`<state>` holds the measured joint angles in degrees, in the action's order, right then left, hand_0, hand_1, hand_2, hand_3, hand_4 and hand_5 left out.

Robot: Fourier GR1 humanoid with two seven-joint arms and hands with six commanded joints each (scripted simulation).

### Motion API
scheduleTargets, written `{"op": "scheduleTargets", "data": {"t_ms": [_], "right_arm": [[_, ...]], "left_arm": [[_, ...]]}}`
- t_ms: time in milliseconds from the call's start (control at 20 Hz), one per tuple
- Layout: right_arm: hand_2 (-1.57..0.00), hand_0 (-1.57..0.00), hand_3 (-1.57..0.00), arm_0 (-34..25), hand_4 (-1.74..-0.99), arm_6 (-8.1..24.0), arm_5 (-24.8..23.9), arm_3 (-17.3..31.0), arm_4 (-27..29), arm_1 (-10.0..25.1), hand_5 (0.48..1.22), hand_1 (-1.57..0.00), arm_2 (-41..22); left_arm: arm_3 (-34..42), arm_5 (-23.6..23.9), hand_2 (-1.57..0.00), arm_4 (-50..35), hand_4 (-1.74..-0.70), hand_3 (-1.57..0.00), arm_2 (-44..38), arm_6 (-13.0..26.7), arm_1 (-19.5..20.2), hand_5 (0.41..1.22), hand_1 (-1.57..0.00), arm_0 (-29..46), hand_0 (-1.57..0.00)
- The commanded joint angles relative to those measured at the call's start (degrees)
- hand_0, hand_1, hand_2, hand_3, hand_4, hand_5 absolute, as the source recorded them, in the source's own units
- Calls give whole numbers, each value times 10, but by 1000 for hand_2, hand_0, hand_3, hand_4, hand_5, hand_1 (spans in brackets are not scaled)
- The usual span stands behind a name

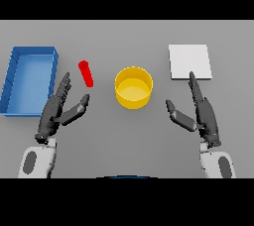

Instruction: Pick up the red beaker and tilt it to pour out 1 green nut into yellow bowl. Pick up the yellow bowl and place it on the metallic measuring scale.

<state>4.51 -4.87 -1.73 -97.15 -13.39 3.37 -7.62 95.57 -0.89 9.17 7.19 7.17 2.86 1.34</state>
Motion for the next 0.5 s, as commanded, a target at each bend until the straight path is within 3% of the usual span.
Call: {"op": "scheduleTargets", "data": {"t_ms": [0, 450], "right_arm": [[1, 1, 1, -2, -1189, 4, 3, -1, 7, -1, 626, 1, 3], [1, 1, 1, -4, -1227, -6, 9, 4, 15, -5, 625, 1, 2]], "left_arm": [[-27, -1, 1, -3, -1145, 1, -7, 0, -1, 643, 1, -19, 1], [-238, -3, 1, -6, -1183, 1, -56, -70, 5, 637, 1, -168, 1]]}}
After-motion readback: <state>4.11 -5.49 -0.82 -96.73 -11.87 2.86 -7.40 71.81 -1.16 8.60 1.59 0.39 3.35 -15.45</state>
